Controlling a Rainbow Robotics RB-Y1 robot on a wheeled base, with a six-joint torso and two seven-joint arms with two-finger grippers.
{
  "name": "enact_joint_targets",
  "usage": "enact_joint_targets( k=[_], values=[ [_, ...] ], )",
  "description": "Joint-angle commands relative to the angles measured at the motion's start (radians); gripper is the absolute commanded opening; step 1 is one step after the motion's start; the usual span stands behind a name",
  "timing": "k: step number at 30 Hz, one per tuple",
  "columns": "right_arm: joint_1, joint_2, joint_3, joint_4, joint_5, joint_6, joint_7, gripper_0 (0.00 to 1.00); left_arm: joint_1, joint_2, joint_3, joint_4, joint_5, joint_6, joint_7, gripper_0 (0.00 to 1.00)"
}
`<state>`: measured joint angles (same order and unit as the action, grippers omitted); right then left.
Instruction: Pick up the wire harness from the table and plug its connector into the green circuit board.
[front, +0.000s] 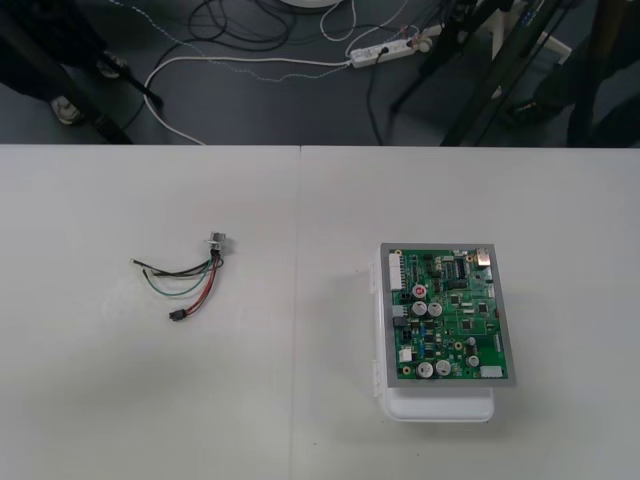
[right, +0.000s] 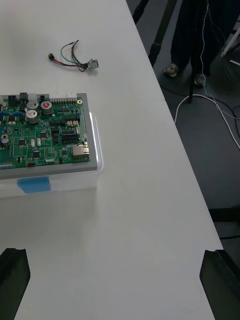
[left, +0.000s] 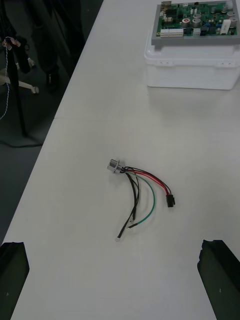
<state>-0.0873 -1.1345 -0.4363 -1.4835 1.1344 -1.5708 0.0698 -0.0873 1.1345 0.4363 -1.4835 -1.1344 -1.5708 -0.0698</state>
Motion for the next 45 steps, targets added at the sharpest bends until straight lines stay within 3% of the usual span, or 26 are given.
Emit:
enact_joint_targets(
  k=[1,45],
  values=[
    [0.0,0.0,0.0,0.0,0.0,0.0,0.0,1.0,0.0,0.0,0.0,0.0,0.0,0.0,0.0,1.0],
    [0.0,0.0,0.0,0.0,0.0,0.0,0.0,1.0,0.0,0.0,0.0,0.0,0.0,0.0,0.0,1.0]
  ],
)
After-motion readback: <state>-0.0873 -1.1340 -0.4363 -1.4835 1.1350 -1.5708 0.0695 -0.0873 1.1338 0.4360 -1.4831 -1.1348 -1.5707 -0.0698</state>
